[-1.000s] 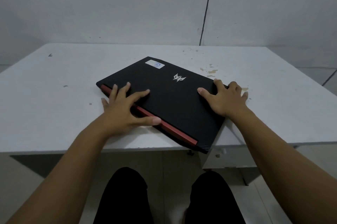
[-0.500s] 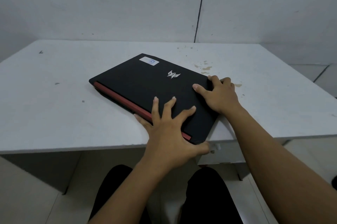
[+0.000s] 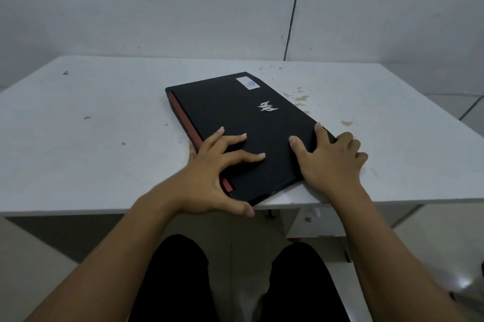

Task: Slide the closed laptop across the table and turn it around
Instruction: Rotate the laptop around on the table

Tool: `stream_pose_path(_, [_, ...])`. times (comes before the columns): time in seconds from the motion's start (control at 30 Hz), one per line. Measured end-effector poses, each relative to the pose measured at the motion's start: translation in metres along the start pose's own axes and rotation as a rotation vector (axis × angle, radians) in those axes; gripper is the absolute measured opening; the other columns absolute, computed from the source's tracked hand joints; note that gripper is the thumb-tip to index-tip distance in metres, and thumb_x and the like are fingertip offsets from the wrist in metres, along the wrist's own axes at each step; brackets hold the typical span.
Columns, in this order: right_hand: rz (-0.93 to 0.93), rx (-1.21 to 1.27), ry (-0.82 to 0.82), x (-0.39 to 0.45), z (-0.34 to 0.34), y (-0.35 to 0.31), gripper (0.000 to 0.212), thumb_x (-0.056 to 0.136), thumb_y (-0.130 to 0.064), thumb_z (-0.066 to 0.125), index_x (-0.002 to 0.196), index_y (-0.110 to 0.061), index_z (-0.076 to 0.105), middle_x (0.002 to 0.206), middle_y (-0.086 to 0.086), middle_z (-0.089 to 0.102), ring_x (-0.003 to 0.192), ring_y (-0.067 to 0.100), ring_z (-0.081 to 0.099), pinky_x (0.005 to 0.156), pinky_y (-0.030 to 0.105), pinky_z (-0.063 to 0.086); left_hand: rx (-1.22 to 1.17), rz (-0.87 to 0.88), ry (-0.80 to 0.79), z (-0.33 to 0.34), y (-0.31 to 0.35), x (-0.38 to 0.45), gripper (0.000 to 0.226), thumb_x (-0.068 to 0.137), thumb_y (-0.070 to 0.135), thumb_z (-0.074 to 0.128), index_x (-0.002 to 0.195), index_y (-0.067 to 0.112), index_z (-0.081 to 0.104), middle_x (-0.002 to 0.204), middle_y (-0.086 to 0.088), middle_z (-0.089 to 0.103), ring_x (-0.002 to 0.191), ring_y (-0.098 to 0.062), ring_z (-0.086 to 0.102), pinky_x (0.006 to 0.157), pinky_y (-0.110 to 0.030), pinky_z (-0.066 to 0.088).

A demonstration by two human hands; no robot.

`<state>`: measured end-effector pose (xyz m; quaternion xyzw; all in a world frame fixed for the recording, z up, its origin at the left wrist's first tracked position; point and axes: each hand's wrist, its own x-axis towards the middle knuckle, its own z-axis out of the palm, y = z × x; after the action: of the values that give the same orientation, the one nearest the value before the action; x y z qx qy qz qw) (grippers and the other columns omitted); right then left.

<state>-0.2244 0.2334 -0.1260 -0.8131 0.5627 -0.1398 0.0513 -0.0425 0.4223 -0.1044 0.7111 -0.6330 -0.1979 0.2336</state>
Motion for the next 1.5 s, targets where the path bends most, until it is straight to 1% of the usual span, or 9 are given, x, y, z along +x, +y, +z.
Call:
stream_pose_path(0.17, [-0.042, 0.025, -0.007, 0.0, 0.001, 0.015, 0.078, 0.088, -0.078, 0.014, 0.152, -0.037, 0.029, 0.133, 0.018, 0.038, 0.124, 0.037, 0.031, 0.101, 0.052, 0.024, 0.07, -0.096, -0.047, -0.006, 0.007, 0.008, 0.09, 0.056, 0.067, 0.077, 0.138, 0.064, 0.041, 0.164, 0.026, 0.008, 0.152, -0.005, -0.021, 0.118, -0.066, -0.008])
stream_pose_path(0.33, [-0.141, 0.245, -0.21, 0.041, -0.012, 0.028, 0.075, 0.082, -0.086, 0.034, 0.143, -0.042, 0.036, 0.131, 0.009, 0.05, 0.12, 0.033, 0.05, 0.089, 0.043, 0.037, 0.242, -0.354, 0.251, 0.056, 0.055, 0.017, 0.102, 0.064, 0.098, 0.037, 0.154, 0.052, 0.019, 0.172, 0.005, -0.002, 0.154, -0.026, -0.02, 0.118, -0.068, -0.001])
stream_pose_path(0.5, [-0.198, 0.168, -0.218, 0.056, -0.011, 0.026, 0.071, 0.089, -0.08, 0.026, 0.15, -0.044, 0.029, 0.141, 0.001, 0.057, 0.122, 0.028, 0.055, 0.083, 0.039, 0.036, 0.373, -0.352, 0.407, 0.07, 0.052, 0.02, 0.1, 0.073, 0.1, 0.021, 0.157, 0.046, 0.024, 0.171, -0.003, 0.012, 0.156, -0.033, -0.004, 0.119, -0.066, 0.013])
stream_pose_path(0.7, [-0.177, 0.085, -0.152, 0.039, -0.01, 0.021, 0.067, 0.095, -0.072, 0.015, 0.157, -0.047, 0.022, 0.14, 0.004, 0.058, 0.126, 0.03, 0.052, 0.081, 0.04, 0.035, 0.376, -0.305, 0.439, 0.062, 0.04, 0.015, 0.103, 0.065, 0.104, 0.028, 0.151, 0.048, 0.037, 0.168, 0.003, 0.027, 0.156, -0.028, 0.009, 0.117, -0.062, 0.023])
stream_pose_path(1.0, [-0.041, 0.079, 0.026, -0.036, -0.007, -0.012, 0.063, 0.101, -0.061, 0.016, 0.158, -0.035, 0.026, 0.1, 0.007, 0.065, 0.091, 0.029, 0.06, 0.066, 0.037, 0.035, 0.274, -0.03, 0.376, 0.011, -0.021, -0.012, 0.091, 0.063, 0.099, 0.053, 0.142, 0.054, 0.051, 0.158, 0.024, 0.037, 0.152, -0.005, 0.019, 0.112, -0.039, 0.037])
stream_pose_path(1.13, [-0.041, 0.097, 0.055, -0.059, -0.009, -0.015, 0.066, 0.099, -0.067, 0.022, 0.155, -0.035, 0.035, 0.077, -0.003, 0.053, 0.07, 0.021, 0.044, 0.057, 0.035, 0.031, 0.19, 0.032, 0.276, -0.009, -0.036, -0.017, 0.087, 0.062, 0.093, 0.064, 0.139, 0.054, 0.054, 0.157, 0.029, 0.035, 0.151, 0.003, 0.015, 0.117, -0.041, 0.032])
stream_pose_path(1.3, [-0.117, 0.241, -0.009, -0.033, -0.017, 0.0, 0.059, 0.092, -0.071, 0.04, 0.138, -0.036, 0.05, 0.111, -0.001, 0.069, 0.085, 0.023, 0.056, 0.066, 0.034, 0.036, 0.274, -0.093, 0.365, 0.0, -0.019, -0.016, 0.099, 0.051, 0.104, 0.053, 0.134, 0.05, 0.057, 0.155, 0.023, 0.041, 0.154, -0.013, 0.018, 0.122, -0.06, 0.0])
stream_pose_path(1.4, [-0.152, 0.225, -0.031, -0.005, -0.016, -0.001, 0.05, 0.097, -0.062, 0.041, 0.139, -0.037, 0.049, 0.118, 0.002, 0.069, 0.099, 0.026, 0.061, 0.07, 0.034, 0.037, 0.272, -0.168, 0.496, 0.023, 0.012, -0.008, 0.107, 0.046, 0.108, 0.047, 0.129, 0.043, 0.063, 0.147, 0.005, 0.054, 0.151, -0.02, 0.028, 0.123, -0.056, 0.003])
stream_pose_path(1.5, [-0.179, 0.224, -0.049, 0.005, -0.012, -0.006, 0.047, 0.102, -0.055, 0.037, 0.145, -0.038, 0.046, 0.127, 0.003, 0.067, 0.108, 0.029, 0.061, 0.073, 0.034, 0.038, 0.279, -0.201, 0.536, 0.041, 0.031, 0.004, 0.114, 0.047, 0.109, 0.041, 0.141, 0.045, 0.055, 0.152, 0.0, 0.048, 0.15, -0.021, 0.029, 0.124, -0.053, 0.008])
